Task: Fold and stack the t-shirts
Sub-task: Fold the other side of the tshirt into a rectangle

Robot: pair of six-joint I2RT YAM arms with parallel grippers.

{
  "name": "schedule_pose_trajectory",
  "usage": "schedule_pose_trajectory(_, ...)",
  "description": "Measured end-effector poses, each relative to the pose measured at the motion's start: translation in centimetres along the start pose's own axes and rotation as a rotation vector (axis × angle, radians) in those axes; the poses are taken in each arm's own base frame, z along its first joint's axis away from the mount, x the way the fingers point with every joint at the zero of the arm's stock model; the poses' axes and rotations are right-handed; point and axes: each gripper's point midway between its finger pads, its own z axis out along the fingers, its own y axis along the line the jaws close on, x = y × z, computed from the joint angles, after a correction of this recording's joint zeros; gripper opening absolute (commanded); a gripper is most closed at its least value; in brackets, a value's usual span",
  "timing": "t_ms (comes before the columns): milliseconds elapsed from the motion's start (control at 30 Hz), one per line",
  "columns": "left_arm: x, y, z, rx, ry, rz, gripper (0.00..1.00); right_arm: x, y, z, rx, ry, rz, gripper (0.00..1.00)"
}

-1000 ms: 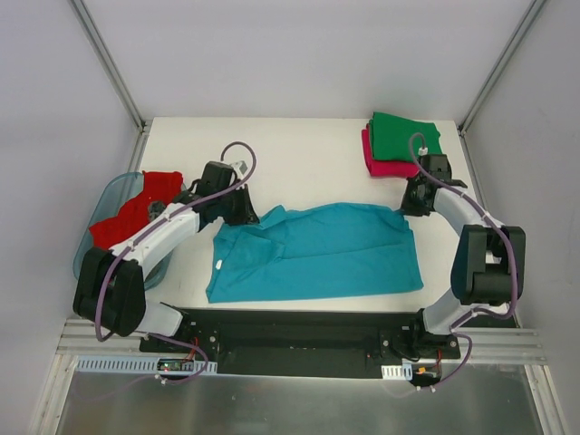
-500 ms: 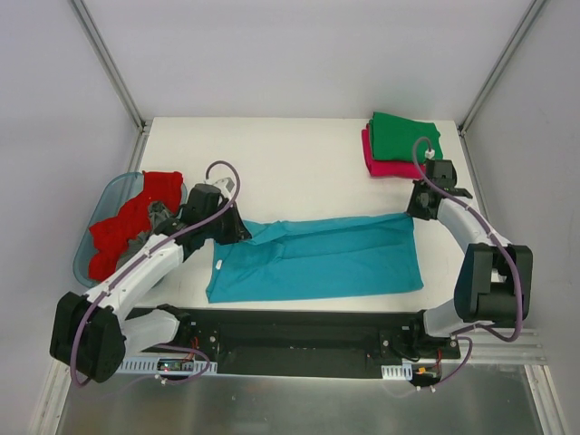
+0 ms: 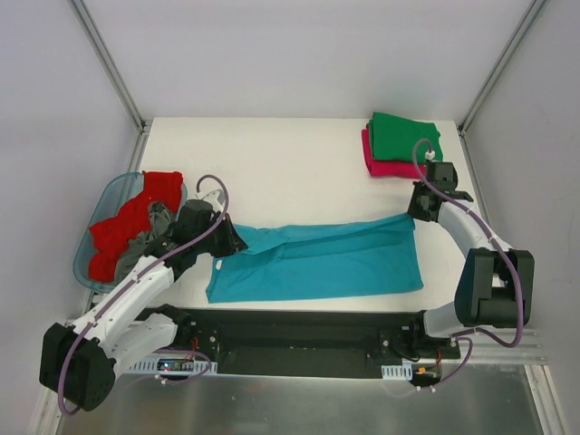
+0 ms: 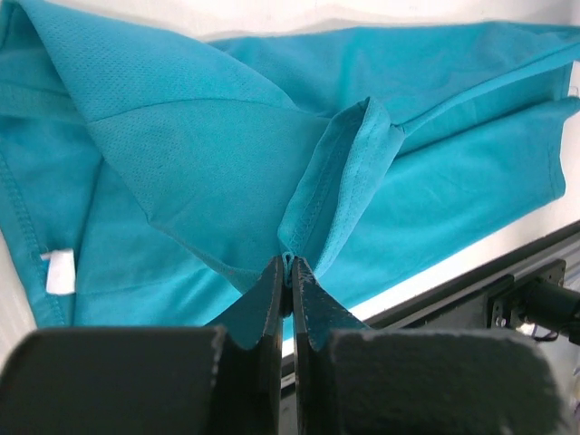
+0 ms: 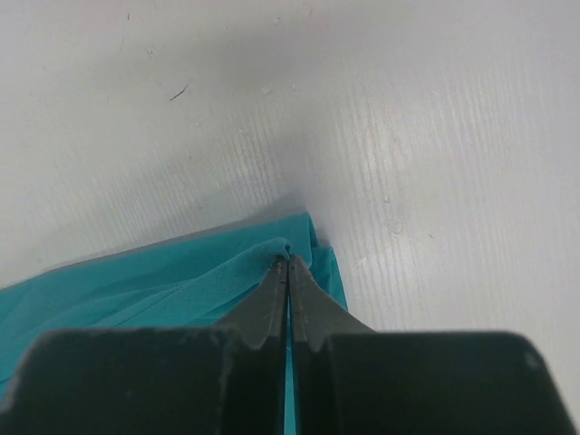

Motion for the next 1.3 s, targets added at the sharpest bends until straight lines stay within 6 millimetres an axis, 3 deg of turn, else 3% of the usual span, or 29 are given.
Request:
schedule_pose_trajectory(500, 5.2, -0.5, -1.2, 0.035, 0.091, 0.003, 0.0, 0.3, 0.6, 0.1, -0.038, 0.009, -0.009, 0.01)
schedule_pose_trajectory(667, 5.2, 1.0, -1.5, -0.046, 0.065, -0.017, 0.0, 1.0, 0.5, 0.3, -0.036, 0.023, -0.011, 0.01)
schedule_pose_trajectory(900, 5.1, 1.8, -1.6, -0.086, 0.049, -0.023, 0.03, 3.8, -0.2, 0.2, -0.02, 0.066, -0.011, 0.09)
schedule_pose_trajectory(967, 5.3, 1.9, -1.6, -0.089, 0.053, -0.024, 0.09, 4.2, -0.6, -0.1, -0.007, 0.062, -0.004, 0.21)
schedule_pose_trajectory(1000, 5.4, 2.0, -1.6, -0.093, 0.056, -0.025, 0.12, 4.5, -0.8, -0.3, 0.005, 0.062, 0.003, 0.33)
schedule_pose_trajectory(1133, 6.6, 3.0, -1.8, -0.12, 0.087, -0.036, 0.29, 5.7, -2.1, -1.9, 0.062, 0.05, 0.042, 0.65)
schedule_pose_trajectory(1167, 6.8, 3.2, -2.0, -0.122, 0.091, -0.039, 0.36, 5.8, -2.3, -2.4, 0.072, 0.037, 0.054, 0.75)
schedule_pose_trajectory(1233, 7.0, 3.1, -2.6, -0.114, 0.089, -0.043, 0.59, 6.1, -2.7, -3.7, 0.082, 0.007, 0.079, 0.93)
schedule_pose_trajectory(1300, 6.9, 2.6, -3.3, -0.079, 0.07, -0.047, 0.83, 5.8, -2.9, -5.1, 0.08, -0.041, 0.105, 0.96)
